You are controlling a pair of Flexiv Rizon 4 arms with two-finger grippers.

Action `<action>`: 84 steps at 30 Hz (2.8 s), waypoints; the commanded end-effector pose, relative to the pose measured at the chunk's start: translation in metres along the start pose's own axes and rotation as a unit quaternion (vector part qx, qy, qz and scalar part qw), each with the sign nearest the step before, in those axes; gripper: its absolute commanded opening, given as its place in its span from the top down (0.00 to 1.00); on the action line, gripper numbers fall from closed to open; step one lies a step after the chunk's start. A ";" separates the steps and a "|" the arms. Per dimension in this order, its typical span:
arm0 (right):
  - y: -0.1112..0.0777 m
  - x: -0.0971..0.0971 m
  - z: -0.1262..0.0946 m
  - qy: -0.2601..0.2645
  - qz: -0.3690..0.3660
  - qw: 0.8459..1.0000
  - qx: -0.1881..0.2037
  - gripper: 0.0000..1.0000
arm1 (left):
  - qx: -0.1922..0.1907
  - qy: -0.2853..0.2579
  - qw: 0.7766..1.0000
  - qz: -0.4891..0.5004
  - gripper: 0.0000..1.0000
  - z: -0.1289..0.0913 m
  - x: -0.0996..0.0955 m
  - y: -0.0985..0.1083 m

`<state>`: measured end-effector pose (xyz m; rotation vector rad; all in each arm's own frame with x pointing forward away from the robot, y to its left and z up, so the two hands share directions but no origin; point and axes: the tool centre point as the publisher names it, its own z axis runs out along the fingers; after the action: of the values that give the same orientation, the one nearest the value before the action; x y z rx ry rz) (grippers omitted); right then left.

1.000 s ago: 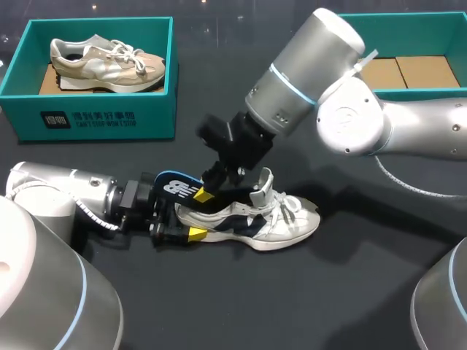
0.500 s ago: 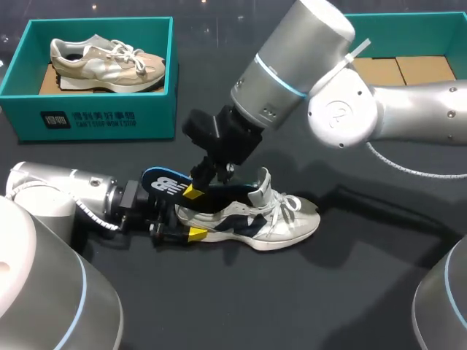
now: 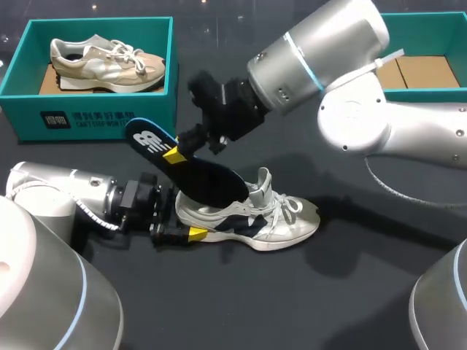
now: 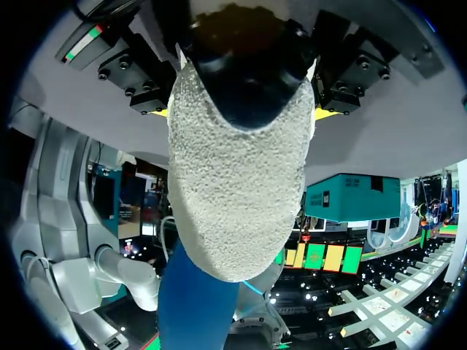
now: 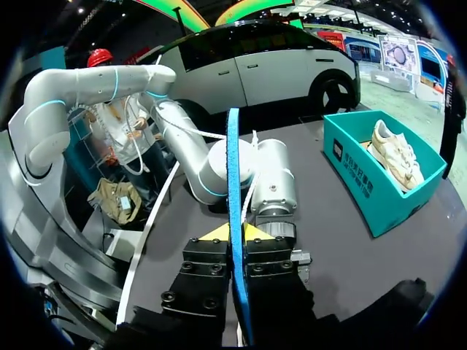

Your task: Take the shoe out of the shoebox, open the shoe tongue, remove and reinsert the insole, then place the shoe into the shoebox

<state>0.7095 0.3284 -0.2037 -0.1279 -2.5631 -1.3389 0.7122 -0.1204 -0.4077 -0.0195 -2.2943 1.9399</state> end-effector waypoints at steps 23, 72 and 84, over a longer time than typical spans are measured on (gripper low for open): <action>0.036 0.042 -0.116 -0.058 0.081 0.994 -0.055 1.00 | 0.000 0.000 1.000 0.000 1.00 0.001 0.000 0.001; 0.017 0.103 -0.226 -0.029 0.076 0.974 -0.212 1.00 | 0.000 0.000 1.000 0.000 1.00 0.001 0.000 0.001; 0.009 0.142 -0.219 -0.002 0.082 0.968 -0.237 1.00 | 0.000 0.000 1.000 0.000 1.00 0.001 0.000 0.001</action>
<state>0.6270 0.1533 -0.0381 -0.3869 -2.1267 -1.8261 0.7123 -0.1205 -0.4078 -0.0195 -2.2944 1.9398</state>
